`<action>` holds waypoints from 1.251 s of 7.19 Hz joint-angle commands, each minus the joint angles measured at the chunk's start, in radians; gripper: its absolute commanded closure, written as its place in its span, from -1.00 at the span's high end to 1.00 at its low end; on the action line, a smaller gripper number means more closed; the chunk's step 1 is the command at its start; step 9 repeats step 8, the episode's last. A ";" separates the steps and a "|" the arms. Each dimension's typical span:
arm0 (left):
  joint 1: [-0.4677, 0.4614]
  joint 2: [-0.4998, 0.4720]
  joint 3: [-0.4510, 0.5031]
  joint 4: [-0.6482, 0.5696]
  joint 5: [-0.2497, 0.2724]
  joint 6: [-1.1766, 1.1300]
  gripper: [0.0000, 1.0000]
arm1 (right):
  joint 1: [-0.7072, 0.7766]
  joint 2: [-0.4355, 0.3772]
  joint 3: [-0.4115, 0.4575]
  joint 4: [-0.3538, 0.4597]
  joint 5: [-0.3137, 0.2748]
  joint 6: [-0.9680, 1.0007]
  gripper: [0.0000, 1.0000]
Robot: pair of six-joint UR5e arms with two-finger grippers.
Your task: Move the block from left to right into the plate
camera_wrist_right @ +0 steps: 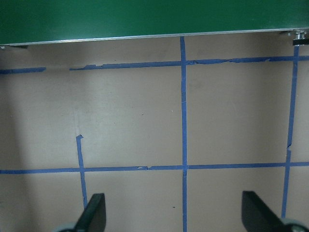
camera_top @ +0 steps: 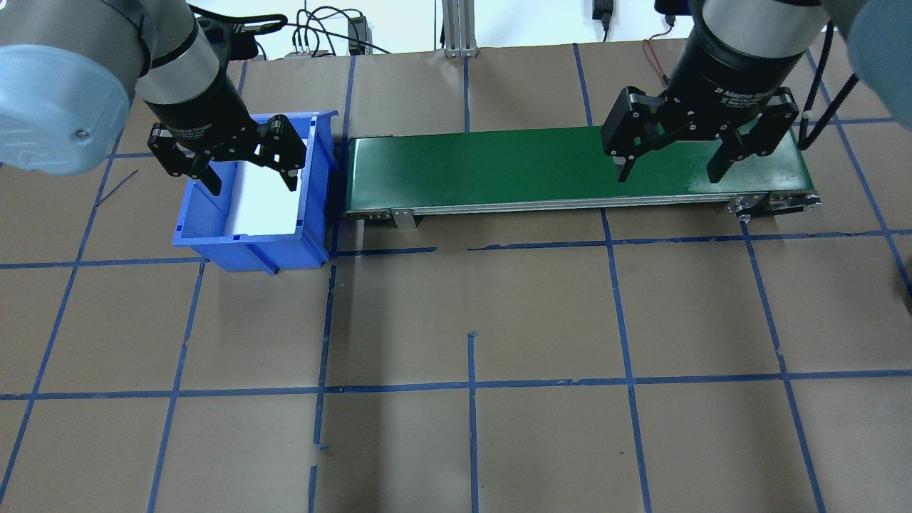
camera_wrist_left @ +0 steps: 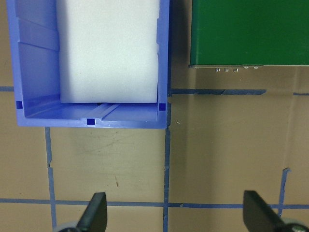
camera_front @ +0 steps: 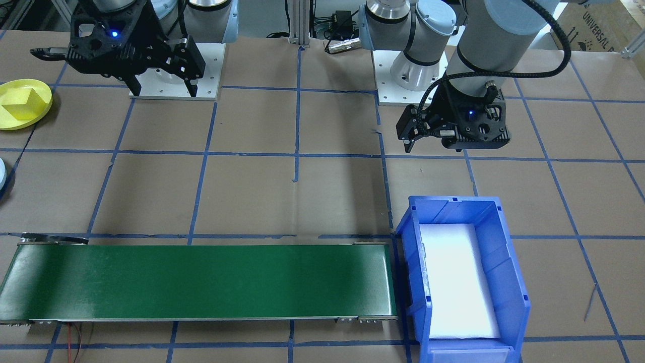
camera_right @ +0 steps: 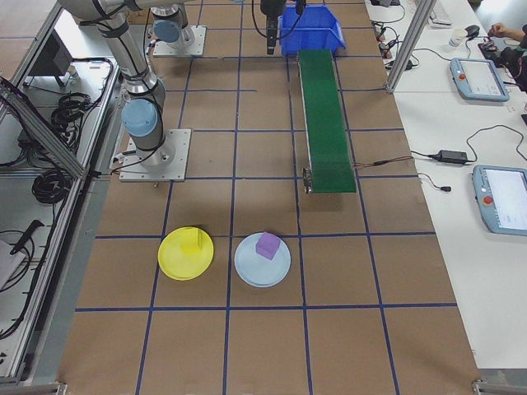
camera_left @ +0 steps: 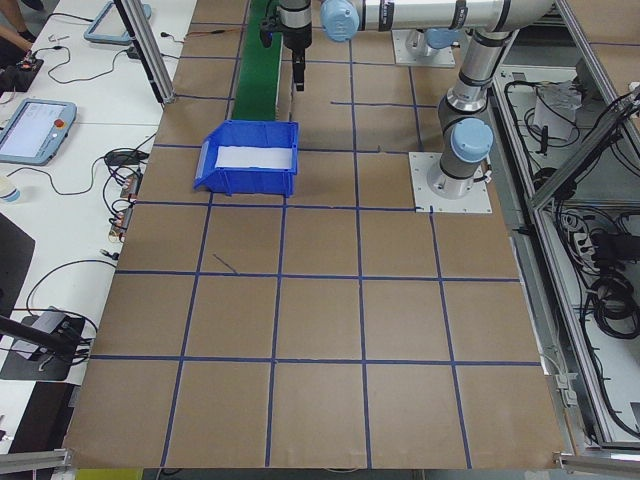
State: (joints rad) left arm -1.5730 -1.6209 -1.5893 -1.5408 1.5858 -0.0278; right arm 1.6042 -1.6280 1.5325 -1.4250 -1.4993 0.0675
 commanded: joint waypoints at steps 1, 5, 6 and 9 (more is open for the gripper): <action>0.001 0.007 -0.001 -0.018 0.002 0.000 1.00 | -0.046 0.005 0.038 -0.043 0.044 -0.061 1.00; -0.001 0.003 0.000 -0.018 0.002 -0.001 1.00 | -0.056 0.002 -0.015 -0.012 -0.013 -0.103 1.00; -0.001 0.003 0.000 -0.018 0.003 -0.001 1.00 | -0.058 0.004 -0.015 -0.011 -0.016 -0.103 1.00; -0.001 0.003 0.000 -0.018 0.003 0.000 1.00 | -0.056 -0.003 -0.032 0.001 -0.053 -0.103 1.00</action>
